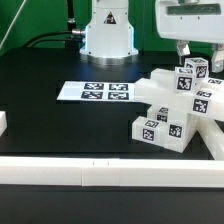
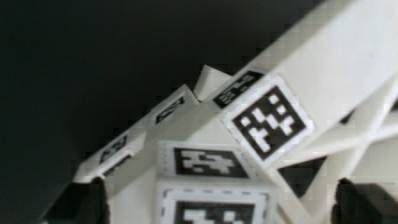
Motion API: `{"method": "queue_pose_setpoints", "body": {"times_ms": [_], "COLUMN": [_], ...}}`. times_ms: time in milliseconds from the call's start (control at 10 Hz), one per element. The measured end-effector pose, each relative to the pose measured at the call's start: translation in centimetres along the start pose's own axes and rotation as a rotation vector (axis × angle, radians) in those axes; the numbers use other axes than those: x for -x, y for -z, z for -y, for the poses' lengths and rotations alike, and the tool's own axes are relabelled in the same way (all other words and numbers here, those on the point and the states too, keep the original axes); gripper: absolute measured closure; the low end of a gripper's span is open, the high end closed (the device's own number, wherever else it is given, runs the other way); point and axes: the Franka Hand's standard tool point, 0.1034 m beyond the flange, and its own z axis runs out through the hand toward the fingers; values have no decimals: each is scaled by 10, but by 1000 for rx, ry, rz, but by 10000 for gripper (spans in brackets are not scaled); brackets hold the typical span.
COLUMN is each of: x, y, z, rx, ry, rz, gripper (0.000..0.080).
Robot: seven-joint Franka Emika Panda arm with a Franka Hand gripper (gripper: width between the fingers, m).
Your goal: Assemble chair
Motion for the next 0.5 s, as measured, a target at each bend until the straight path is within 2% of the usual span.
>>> {"method": "queue_pose_setpoints", "body": {"times_ms": [200, 300, 500], "x": [0, 2, -3], "y": [0, -1, 1], "z": [0, -1, 0], "rx": [2, 20, 30], "ry": [161, 288, 587], "rz": [0, -5, -9], "gripper": [153, 151, 151]}}
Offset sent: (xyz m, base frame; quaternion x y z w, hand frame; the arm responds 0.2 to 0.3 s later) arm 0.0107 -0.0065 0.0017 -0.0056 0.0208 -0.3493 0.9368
